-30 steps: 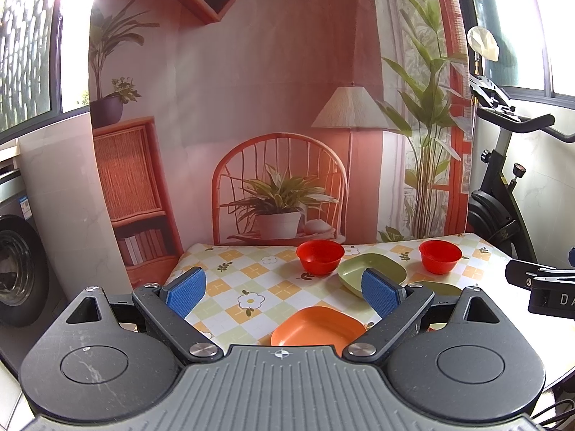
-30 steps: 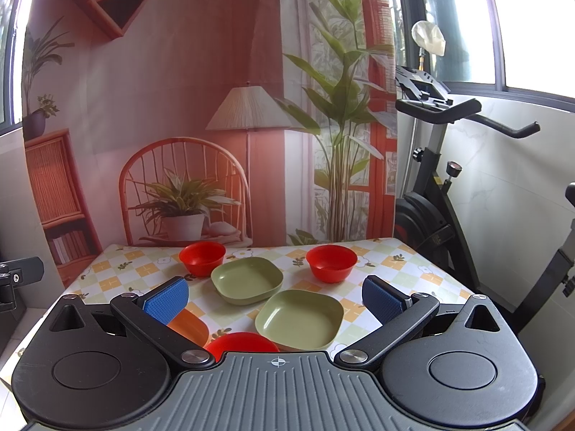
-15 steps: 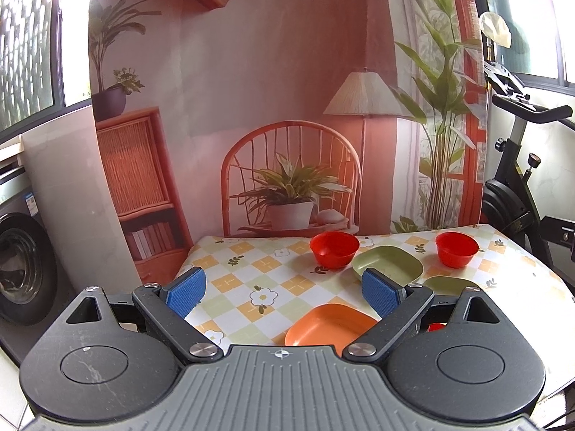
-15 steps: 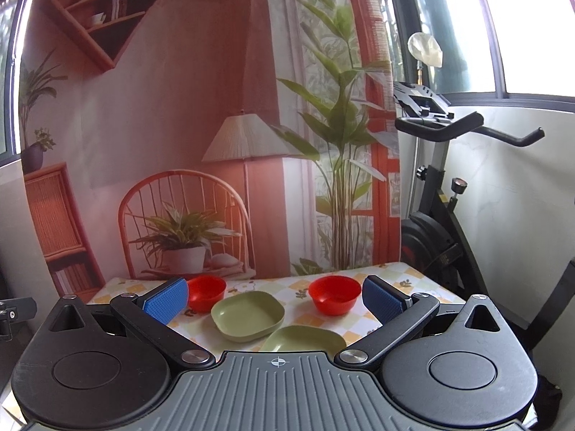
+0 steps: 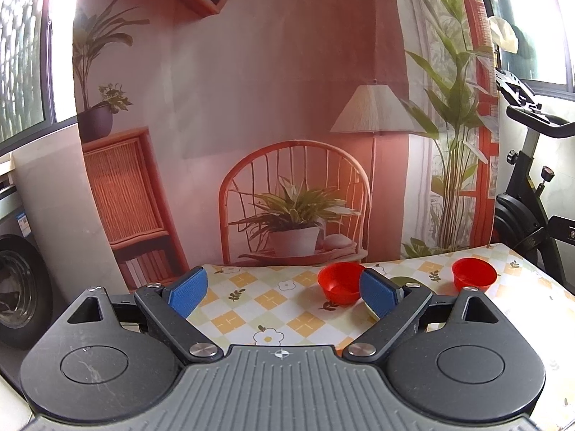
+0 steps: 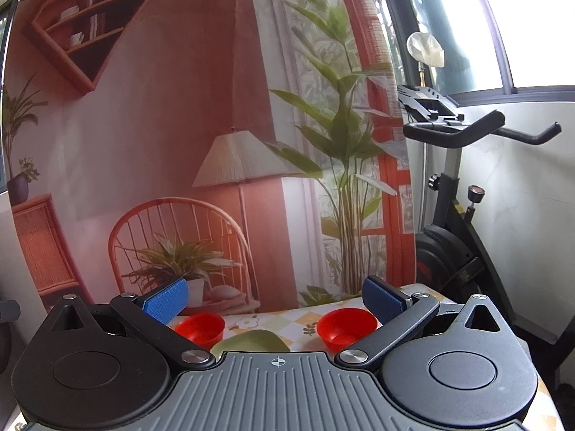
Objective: Organize plates and bowls
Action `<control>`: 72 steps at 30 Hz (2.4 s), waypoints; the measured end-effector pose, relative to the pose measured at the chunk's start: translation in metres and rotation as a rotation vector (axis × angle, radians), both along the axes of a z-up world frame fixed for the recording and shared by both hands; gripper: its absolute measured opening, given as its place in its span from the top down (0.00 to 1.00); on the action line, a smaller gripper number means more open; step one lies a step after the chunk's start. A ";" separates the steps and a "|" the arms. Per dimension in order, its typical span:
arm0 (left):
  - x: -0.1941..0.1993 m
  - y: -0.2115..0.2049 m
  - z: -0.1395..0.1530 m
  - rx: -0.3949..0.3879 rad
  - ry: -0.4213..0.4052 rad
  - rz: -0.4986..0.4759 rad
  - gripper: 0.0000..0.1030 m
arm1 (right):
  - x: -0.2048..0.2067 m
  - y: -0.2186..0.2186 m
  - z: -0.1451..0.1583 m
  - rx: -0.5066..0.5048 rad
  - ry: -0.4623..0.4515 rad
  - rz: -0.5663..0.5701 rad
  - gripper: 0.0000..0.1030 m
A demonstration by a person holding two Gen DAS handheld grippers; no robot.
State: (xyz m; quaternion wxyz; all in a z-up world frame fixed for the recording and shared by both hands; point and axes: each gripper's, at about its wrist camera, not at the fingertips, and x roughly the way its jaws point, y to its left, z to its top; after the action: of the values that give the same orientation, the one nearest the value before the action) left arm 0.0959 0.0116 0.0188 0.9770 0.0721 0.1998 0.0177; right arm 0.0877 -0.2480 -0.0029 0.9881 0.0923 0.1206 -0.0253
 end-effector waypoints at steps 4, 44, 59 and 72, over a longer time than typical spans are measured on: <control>0.014 0.003 -0.001 -0.003 -0.032 -0.002 0.19 | 0.020 -0.002 -0.011 -0.005 0.005 -0.010 0.00; 0.123 0.052 -0.092 -0.082 0.173 0.046 0.47 | 0.143 0.036 -0.122 0.031 0.331 0.185 0.17; 0.122 0.055 -0.187 -0.212 0.434 -0.003 0.52 | 0.165 0.109 -0.166 -0.091 0.535 0.374 0.56; 0.117 0.055 -0.215 -0.287 0.483 -0.003 0.56 | 0.165 0.128 -0.190 -0.134 0.672 0.440 0.88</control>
State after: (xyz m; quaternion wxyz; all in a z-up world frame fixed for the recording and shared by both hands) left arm 0.2129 0.0662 -0.1962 0.9014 -0.0645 0.4272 -0.0298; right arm 0.2530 -0.1199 -0.1933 0.8792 -0.0138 0.4519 0.1501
